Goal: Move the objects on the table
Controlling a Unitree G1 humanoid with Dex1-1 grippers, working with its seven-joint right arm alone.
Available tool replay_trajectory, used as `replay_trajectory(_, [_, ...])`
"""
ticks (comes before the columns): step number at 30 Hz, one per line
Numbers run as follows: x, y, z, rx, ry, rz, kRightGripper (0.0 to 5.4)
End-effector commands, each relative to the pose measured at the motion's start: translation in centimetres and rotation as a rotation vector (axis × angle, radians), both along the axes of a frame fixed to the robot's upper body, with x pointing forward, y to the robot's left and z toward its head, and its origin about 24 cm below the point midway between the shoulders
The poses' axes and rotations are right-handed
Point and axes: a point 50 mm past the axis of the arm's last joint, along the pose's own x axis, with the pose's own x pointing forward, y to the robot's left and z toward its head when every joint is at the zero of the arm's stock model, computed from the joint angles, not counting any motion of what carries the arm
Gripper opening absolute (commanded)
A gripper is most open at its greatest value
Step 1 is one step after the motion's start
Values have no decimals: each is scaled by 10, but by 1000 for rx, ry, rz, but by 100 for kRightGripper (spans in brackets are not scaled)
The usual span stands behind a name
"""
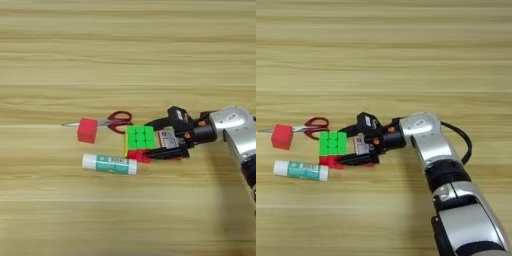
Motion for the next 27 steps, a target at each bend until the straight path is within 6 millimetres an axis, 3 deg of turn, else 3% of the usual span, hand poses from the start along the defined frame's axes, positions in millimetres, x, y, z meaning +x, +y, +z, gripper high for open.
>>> replay_trajectory(1, [13,-3,18,-38,-101,-35,332])
replay_trajectory(2, [14,-3,18,-39,-102,-37,368])
replay_trajectory(11, [17,-3,23,-13,-131,-52,452])
replay_trajectory(19, [23,-2,42,90,-168,-84,538])
replay_trajectory(27, [27,-7,64,203,-193,-104,538])
